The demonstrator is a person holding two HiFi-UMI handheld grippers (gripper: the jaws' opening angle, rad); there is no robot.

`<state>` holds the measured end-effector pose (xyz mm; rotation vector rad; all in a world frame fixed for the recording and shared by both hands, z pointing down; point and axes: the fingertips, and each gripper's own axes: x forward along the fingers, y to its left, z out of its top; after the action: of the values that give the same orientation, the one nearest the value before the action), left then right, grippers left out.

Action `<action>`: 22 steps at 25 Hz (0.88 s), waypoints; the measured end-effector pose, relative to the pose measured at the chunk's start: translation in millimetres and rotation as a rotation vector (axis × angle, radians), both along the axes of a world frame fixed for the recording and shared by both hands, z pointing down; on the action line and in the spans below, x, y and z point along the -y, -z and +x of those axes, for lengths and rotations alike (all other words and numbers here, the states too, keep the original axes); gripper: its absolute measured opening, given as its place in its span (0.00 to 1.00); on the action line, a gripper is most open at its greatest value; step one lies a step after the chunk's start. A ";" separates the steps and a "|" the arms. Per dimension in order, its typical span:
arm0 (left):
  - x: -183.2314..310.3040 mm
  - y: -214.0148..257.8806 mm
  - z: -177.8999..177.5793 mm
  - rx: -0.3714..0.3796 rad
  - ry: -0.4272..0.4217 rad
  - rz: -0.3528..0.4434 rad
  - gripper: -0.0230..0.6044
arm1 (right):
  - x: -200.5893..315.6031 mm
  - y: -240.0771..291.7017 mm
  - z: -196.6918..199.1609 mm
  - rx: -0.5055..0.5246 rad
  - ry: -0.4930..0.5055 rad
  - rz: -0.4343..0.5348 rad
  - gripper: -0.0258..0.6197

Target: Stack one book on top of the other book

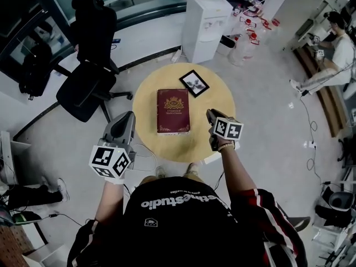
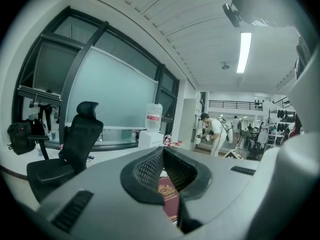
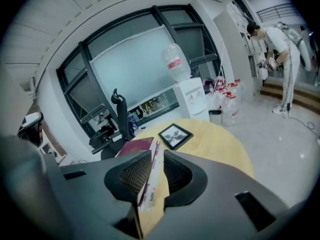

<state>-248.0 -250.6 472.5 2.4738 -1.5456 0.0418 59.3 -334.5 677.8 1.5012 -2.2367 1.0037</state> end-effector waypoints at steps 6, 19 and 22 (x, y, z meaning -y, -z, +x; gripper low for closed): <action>8.8 8.8 31.7 0.000 -0.039 0.016 0.06 | 3.1 59.6 27.1 -0.060 0.017 0.163 0.18; 38.5 50.2 78.9 -0.011 -0.120 0.087 0.06 | -22.9 202.9 46.2 -0.180 0.066 0.486 0.18; 44.3 61.2 83.3 -0.014 -0.129 0.102 0.06 | -30.9 234.1 42.9 -0.166 0.064 0.542 0.18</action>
<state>-164.7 -295.0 411.3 2.6447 -1.4141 -0.0340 102.2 -303.6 443.7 1.6203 -2.5313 0.2396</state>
